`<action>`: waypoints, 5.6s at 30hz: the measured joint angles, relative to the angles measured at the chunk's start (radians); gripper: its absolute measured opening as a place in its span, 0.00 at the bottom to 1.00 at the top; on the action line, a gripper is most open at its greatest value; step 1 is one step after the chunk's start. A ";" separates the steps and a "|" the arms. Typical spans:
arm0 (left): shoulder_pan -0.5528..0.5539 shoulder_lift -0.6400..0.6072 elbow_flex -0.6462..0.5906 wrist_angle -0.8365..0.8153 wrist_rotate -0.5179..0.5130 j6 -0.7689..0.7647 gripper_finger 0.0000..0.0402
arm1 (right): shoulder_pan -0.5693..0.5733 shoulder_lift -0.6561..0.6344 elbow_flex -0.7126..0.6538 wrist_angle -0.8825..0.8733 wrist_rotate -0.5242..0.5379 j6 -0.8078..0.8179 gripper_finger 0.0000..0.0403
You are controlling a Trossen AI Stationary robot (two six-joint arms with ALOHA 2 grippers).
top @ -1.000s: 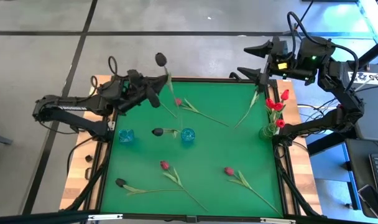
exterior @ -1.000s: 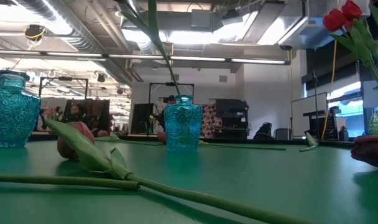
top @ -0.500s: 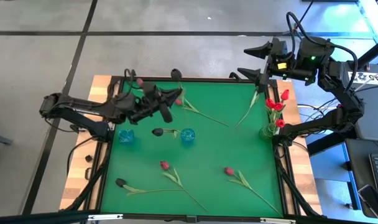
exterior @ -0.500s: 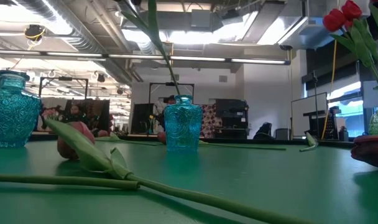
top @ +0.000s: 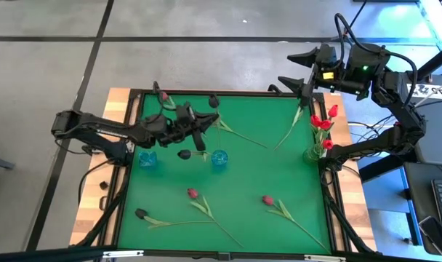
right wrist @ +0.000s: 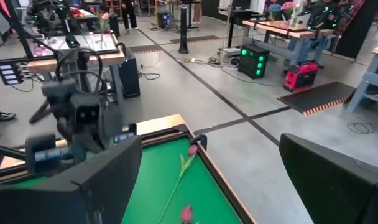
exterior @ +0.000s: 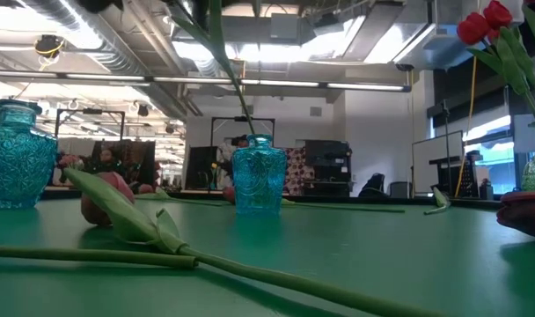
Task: Sort flowers into vase by color
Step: Put the black flower into the right blue flower vase
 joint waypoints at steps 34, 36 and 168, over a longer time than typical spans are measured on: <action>-0.031 0.096 -0.004 -0.115 0.080 0.161 0.09 | 0.000 0.022 0.000 -0.089 0.005 0.027 0.94; -0.031 0.073 -0.003 -0.158 0.078 0.158 0.15 | 0.000 0.021 0.000 -0.103 0.005 0.027 0.94; 0.103 -0.013 0.413 -1.226 0.288 0.014 0.36 | -0.739 -0.077 0.000 -0.688 -0.126 0.320 0.94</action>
